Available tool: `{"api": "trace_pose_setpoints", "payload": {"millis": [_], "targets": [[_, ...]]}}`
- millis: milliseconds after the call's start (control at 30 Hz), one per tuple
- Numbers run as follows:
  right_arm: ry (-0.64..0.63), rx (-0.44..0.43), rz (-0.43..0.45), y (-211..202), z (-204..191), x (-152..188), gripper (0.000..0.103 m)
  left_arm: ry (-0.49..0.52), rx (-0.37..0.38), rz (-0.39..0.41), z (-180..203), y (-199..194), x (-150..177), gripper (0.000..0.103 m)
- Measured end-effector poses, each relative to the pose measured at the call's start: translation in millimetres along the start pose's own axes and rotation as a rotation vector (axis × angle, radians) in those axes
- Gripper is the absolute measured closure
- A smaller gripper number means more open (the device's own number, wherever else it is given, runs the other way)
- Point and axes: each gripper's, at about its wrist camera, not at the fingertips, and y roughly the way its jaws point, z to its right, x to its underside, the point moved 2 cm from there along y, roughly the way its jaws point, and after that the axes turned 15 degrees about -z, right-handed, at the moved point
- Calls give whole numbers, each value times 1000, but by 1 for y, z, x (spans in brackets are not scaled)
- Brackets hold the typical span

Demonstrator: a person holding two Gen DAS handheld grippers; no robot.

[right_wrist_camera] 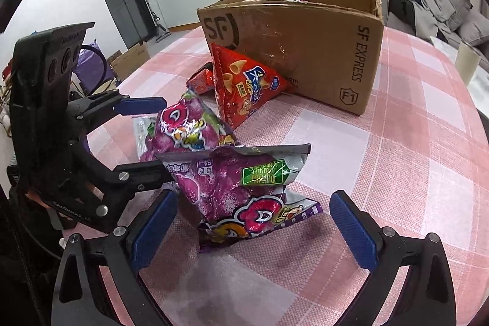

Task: Organize snacks
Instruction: 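Grasp a purple candy bag with the left tool while the right tool grasps another purple bag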

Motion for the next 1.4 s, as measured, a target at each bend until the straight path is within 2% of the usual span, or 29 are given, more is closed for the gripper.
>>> {"api": "trace_pose_setpoints", "payload": {"millis": [200, 267, 433, 967, 1167, 1333, 1400], "targets": [[-4, 3, 0, 0, -1, -1, 8, 30, 50, -9, 6, 3, 1, 36], [-6, -4, -1, 1, -1, -1, 11, 48, 64, -17, 10, 5, 1, 53], [-18, 7, 1, 0, -4, 0, 14, 59, 89, -18, 14, 6, 1, 62], [-41, 37, 15, -5, -8, 1, 19, 56, 91, -13, 8, 3, 2, 66], [-51, 30, 37, -11, -7, 4, 31, 53, 91, -11, 7, 1, 3, 67], [-40, -9, 68, -19, -2, 5, 46, 54, 95, -7, 6, 0, 3, 67], [-42, -9, 72, -21, -1, 6, 48, 54, 97, -3, 7, -1, 3, 68]]}}
